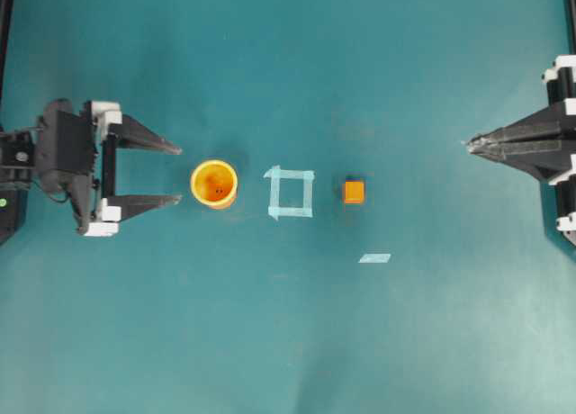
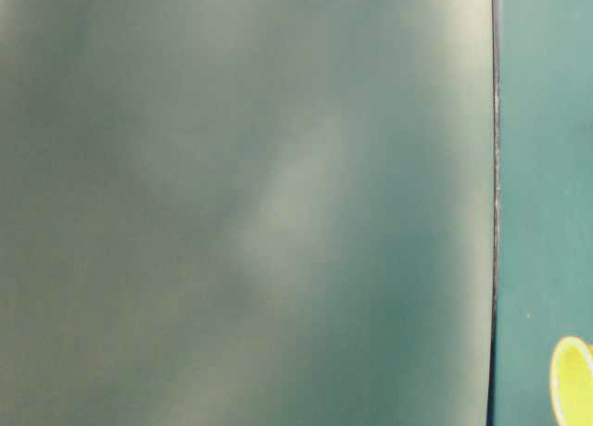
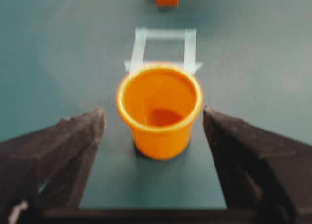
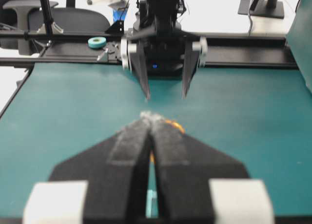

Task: Move the cup backward with left arm.
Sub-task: 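Advance the open left gripper around the orange cup and close on it, then lift the held orange cup and carry it backward toward the table's far edge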

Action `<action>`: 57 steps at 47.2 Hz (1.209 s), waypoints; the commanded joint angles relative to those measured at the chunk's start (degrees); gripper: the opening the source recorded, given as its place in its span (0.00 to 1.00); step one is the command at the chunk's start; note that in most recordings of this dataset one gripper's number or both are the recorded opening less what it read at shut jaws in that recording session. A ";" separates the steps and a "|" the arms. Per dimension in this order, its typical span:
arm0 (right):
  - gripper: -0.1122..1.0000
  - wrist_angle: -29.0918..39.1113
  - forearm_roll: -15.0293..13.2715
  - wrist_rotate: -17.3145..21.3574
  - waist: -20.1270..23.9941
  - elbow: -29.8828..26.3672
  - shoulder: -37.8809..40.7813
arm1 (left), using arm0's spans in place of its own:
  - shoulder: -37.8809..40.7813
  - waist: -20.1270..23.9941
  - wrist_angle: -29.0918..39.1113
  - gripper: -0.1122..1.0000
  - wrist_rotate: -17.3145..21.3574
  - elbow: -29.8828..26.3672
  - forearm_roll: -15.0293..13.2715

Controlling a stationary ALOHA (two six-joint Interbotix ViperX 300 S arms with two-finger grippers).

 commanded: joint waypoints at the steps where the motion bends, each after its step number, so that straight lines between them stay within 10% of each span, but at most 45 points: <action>1: 0.10 -0.09 0.00 0.00 0.00 -2.02 -0.26 | 2.99 0.00 -1.32 0.81 -0.18 -1.41 0.09; 57: 0.10 1.76 0.00 0.00 0.00 -3.25 -1.32 | 21.01 -1.14 -3.52 0.81 -0.79 -12.48 0.00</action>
